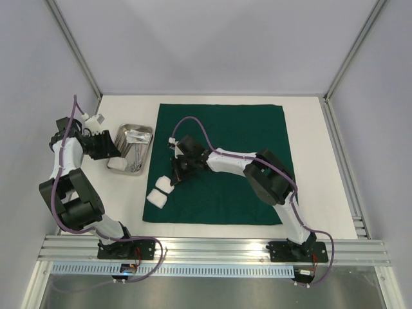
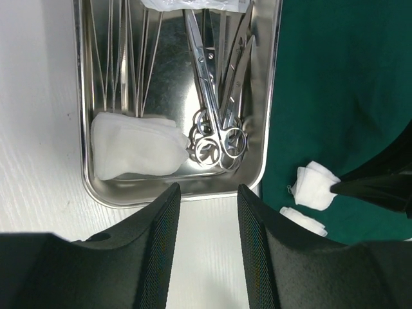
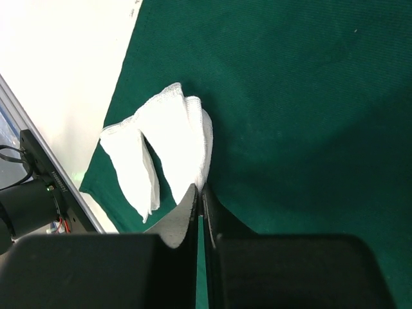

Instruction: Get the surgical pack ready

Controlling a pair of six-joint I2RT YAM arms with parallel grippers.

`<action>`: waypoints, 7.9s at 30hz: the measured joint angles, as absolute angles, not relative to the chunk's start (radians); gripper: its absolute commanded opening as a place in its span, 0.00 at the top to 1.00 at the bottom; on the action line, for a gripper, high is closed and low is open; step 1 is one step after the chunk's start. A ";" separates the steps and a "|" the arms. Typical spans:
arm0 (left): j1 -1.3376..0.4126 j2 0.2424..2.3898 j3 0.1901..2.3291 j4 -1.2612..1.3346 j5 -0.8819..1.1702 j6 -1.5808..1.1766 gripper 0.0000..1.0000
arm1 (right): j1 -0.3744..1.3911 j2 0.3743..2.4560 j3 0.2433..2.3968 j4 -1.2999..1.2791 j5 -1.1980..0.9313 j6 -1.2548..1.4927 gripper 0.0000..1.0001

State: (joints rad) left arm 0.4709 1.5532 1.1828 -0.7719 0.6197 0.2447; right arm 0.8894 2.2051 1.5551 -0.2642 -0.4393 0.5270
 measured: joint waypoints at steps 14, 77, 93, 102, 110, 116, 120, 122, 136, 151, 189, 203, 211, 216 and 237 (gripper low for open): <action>0.457 1.552 1.183 -0.797 0.624 0.253 0.51 | 1.001 2.071 1.559 -0.213 -0.463 0.530 1.00; 0.452 1.552 1.183 -0.816 0.643 0.262 0.51 | 1.004 2.290 1.669 -0.326 -0.511 0.550 0.98; 0.339 1.560 1.281 -1.144 0.885 0.526 0.45 | 1.003 2.058 1.608 -0.363 -0.396 0.356 1.00; 0.203 1.561 1.280 -1.313 0.987 0.773 0.37 | 1.003 1.903 1.553 -0.363 -0.297 0.203 0.99; 0.138 1.552 1.245 -1.346 0.990 0.922 0.36 | 1.003 1.887 1.509 -0.368 -0.299 0.143 1.00; 0.134 1.554 1.243 -1.347 1.006 1.046 0.36 | 1.003 1.843 1.490 -0.362 -0.307 0.118 1.00; 0.121 1.554 1.225 -1.349 1.013 1.071 0.35 | 1.003 1.827 1.485 -0.350 -0.323 0.112 1.00; 0.111 1.554 1.222 -1.351 1.015 1.081 0.35 | 1.003 1.822 1.480 -0.336 -0.325 0.110 0.99; 0.053 1.568 1.205 -1.360 1.038 1.162 1.00 | 0.992 1.810 1.450 -0.306 -0.323 0.105 0.99; 0.191 1.577 1.294 -1.283 0.912 0.815 1.00 | 0.932 1.797 1.402 -0.300 -0.229 0.182 0.30; 0.406 2.055 1.504 -1.105 0.682 0.566 0.58 | 0.922 1.793 1.356 -0.278 -0.237 0.232 0.30; 0.406 1.841 1.466 -1.030 0.570 0.520 0.50 | 0.922 1.795 1.356 -0.275 -0.278 0.240 0.30; 0.406 1.710 1.396 -0.865 0.313 0.415 0.49 | 0.922 1.800 1.357 -0.275 -0.303 0.246 0.30; 0.406 1.820 1.441 -0.830 0.238 0.394 0.51 | 0.922 1.817 1.370 -0.276 -0.314 0.250 0.30; 0.304 2.048 1.567 -0.761 0.119 0.385 0.71 | 0.922 1.872 1.446 -0.322 -0.317 0.265 0.30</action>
State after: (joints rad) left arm 0.3038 2.0476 1.5665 -0.7609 0.1192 0.3855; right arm 0.9222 1.8725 1.4460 -0.3218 -0.3168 0.2649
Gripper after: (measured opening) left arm 0.308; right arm 0.698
